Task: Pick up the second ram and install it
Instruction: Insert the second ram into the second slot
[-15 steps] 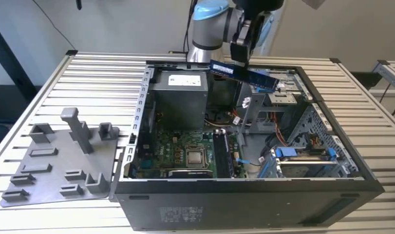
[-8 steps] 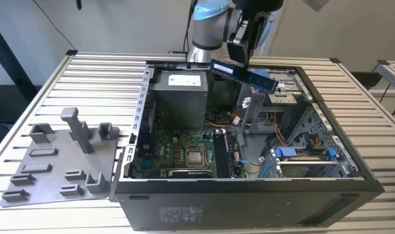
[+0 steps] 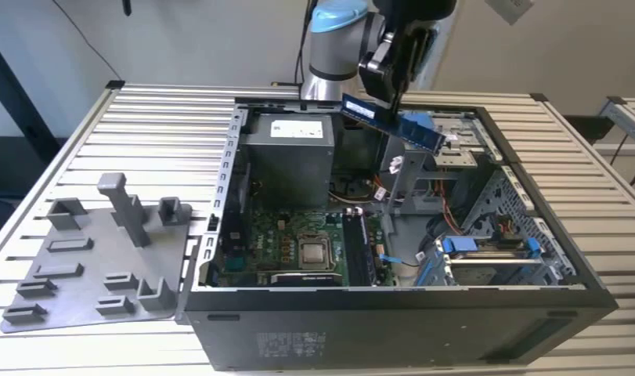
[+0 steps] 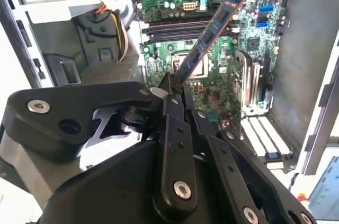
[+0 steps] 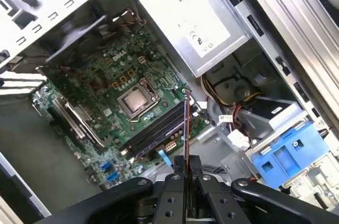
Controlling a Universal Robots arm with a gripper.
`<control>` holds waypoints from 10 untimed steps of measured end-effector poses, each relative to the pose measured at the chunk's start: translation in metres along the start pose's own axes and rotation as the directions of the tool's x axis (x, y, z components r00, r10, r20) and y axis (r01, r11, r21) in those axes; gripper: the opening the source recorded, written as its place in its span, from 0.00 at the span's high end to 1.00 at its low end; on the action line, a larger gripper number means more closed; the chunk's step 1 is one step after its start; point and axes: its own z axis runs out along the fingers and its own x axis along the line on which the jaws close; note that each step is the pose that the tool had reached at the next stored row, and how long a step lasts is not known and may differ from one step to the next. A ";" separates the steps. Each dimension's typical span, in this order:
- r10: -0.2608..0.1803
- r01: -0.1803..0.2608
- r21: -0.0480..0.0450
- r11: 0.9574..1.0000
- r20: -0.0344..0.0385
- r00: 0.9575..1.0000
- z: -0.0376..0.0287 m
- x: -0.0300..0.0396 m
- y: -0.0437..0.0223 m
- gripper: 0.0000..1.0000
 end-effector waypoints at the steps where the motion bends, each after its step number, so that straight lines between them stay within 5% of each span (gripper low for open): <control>1: 0.017 -0.017 0.000 1.000 0.000 1.000 0.0002 0.0000 0.0000 0.86; 5: 0.087 -0.087 0.001 0.996 0.000 0.996 0.0009 0.0000 0.0000 0.86; 10: 0.174 -0.174 0.003 0.985 0.000 0.985 0.0017 0.0000 0.0000 0.86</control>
